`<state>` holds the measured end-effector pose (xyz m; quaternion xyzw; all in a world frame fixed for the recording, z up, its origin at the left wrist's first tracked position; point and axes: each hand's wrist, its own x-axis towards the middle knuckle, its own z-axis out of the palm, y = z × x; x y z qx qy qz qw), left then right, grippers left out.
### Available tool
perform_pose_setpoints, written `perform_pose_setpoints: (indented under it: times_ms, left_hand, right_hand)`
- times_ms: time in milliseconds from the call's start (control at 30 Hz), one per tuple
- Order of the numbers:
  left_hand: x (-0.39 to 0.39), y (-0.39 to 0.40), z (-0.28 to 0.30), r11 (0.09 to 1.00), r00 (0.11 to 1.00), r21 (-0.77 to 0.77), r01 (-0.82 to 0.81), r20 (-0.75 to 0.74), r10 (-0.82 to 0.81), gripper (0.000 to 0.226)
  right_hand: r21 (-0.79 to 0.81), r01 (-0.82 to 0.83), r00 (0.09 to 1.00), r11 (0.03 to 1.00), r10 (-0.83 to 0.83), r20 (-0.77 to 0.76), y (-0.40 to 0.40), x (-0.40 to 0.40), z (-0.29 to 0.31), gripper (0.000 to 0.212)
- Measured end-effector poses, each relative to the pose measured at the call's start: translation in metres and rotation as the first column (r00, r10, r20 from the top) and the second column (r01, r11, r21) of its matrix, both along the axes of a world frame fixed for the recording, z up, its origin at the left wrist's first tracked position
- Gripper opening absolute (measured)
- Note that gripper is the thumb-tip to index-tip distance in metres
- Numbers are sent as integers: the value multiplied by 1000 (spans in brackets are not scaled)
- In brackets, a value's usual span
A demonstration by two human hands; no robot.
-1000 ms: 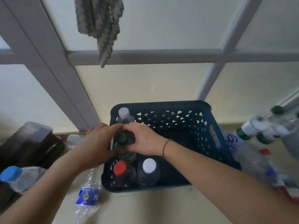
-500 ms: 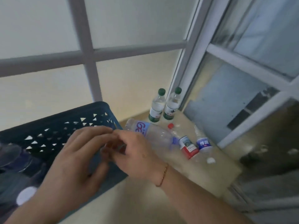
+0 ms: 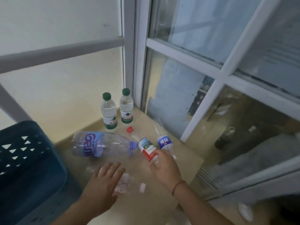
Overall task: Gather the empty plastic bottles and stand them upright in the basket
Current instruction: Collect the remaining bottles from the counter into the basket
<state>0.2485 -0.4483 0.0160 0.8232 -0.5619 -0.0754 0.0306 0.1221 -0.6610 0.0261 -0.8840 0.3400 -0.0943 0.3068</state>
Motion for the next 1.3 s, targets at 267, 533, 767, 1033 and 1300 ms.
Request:
perform_pose_setpoints:
  times_ms: [267, 533, 767, 1033, 1300]
  left_hand:
    - [24, -9, -57, 999, 995, -40, 33, 95, -29, 77]
    - [33, -38, -20, 996, 986, -63, 55, 160, -45, 86]
    - [26, -28, 66, 994, 975, -106, 31, 223, -7, 79]
    - [3, 28, 161, 706, 761, -482, -519, -637, 125, 67]
    - [26, 177, 186, 312, 693, -619, -721, -649, 313, 49]
  right_hand:
    - [-484, -299, 952, 823, 221, -212, 3, 17, -13, 32]
    - [-74, -475, 858, 877, 443, -260, 45, 19, -34, 65]
    - [132, -469, 883, 873, 466, 55, 20, 17, 38, 72]
    - [373, -689, 671, 621, 352, 653, 38, 52, 160, 74]
    - [300, -821, 457, 485, 243, 856, 164, 133, 199, 51]
